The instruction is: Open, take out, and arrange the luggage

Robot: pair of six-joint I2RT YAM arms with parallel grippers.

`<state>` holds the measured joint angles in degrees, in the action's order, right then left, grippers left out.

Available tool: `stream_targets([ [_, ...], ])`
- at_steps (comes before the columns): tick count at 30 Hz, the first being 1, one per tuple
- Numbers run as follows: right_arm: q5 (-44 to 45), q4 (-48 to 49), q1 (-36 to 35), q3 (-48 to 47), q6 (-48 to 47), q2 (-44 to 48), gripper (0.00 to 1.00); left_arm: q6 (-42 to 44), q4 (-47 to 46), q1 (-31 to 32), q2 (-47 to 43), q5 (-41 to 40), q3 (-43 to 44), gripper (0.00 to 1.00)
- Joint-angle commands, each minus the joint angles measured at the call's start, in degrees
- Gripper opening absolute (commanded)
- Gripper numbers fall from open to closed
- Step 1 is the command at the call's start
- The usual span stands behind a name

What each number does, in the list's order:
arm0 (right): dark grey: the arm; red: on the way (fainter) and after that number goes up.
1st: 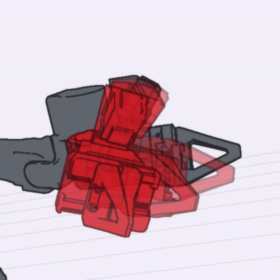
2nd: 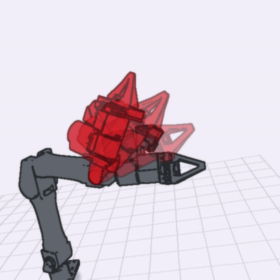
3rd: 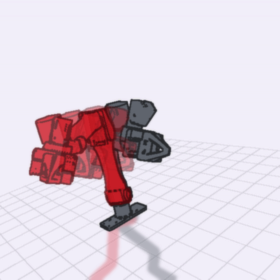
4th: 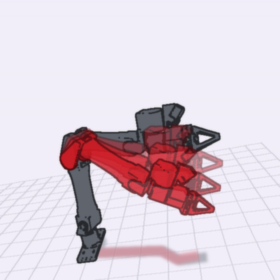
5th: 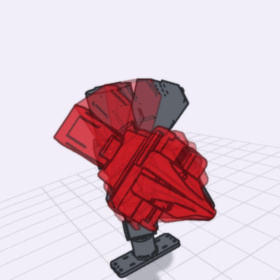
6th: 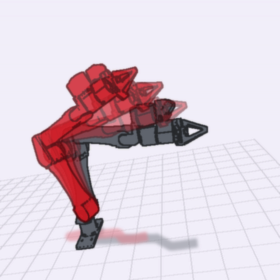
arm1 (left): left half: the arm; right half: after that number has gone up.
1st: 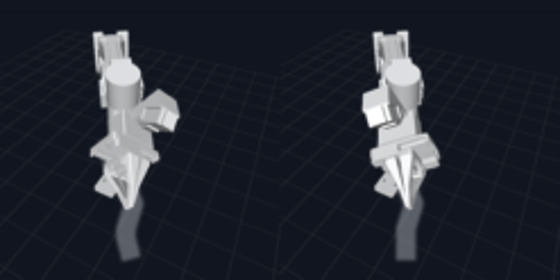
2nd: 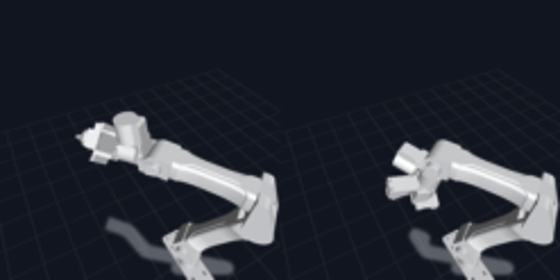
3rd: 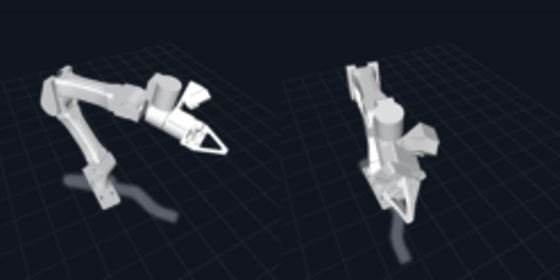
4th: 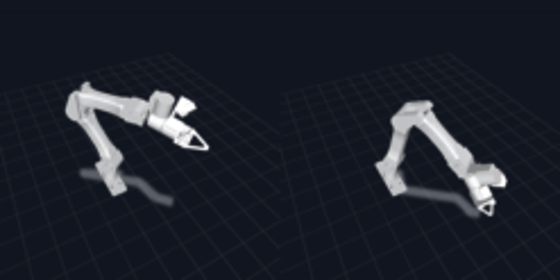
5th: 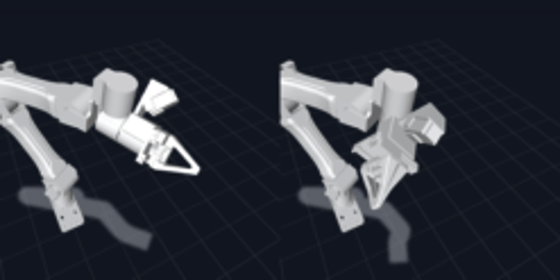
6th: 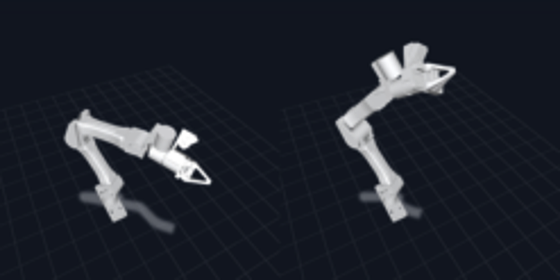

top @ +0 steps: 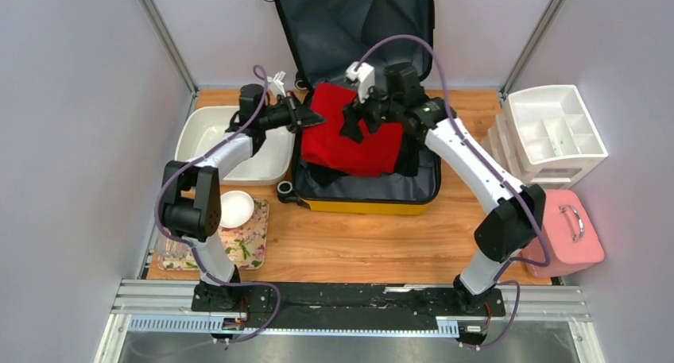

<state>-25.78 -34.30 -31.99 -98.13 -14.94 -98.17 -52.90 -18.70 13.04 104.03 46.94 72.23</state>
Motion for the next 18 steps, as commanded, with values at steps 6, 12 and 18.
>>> stream_targets([
  [6,0.9,-2.4,13.0,3.3,8.0,2.0,0.76,27.3,31.7,-11.9,-9.1,6.1,0.9,0.0],
  [12,2.8,-4.2,16.4,2.7,8.3,-4.8,0.74,39.4,44.9,-18.3,-7.0,2.8,9.0,0.0],
  [18,3.2,-5.2,16.8,1.5,7.4,-9.5,0.73,44.0,45.2,-23.3,-5.2,-1.1,14.3,0.0],
])
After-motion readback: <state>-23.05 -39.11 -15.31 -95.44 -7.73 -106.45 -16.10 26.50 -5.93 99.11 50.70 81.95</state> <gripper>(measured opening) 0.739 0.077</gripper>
